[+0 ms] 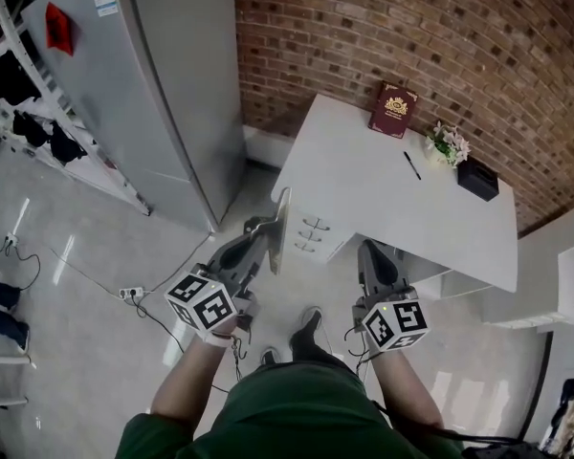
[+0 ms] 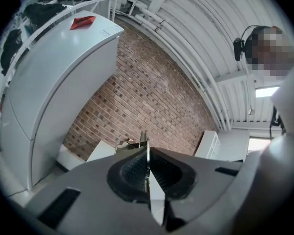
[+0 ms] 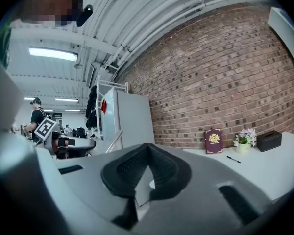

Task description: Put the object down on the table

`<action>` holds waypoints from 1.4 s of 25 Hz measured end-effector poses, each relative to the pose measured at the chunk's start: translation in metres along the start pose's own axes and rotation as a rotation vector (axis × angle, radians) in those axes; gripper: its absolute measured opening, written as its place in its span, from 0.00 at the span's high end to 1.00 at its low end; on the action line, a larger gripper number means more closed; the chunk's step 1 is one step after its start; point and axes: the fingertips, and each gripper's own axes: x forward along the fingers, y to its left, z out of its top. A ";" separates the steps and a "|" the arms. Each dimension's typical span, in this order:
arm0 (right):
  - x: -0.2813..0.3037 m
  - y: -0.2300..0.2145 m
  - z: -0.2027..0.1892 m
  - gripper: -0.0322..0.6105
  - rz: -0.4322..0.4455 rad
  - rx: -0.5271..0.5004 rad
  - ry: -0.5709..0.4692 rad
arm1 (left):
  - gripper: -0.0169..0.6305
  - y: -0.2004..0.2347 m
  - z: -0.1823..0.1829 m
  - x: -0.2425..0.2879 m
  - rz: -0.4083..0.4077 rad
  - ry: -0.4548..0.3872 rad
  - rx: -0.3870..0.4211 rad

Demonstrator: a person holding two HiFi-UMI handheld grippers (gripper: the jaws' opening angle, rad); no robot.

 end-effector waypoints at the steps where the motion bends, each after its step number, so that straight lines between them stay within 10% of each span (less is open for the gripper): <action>1: 0.010 -0.001 0.001 0.95 0.016 0.007 -0.003 | 0.96 0.004 0.004 0.003 0.010 -0.003 0.005; 14: 0.104 -0.083 0.012 0.95 0.110 0.084 -0.003 | 0.96 0.037 0.041 0.106 0.120 -0.015 0.045; 35: 0.149 -0.195 0.022 0.95 0.046 0.144 -0.014 | 0.96 0.055 0.030 0.235 0.084 0.051 0.059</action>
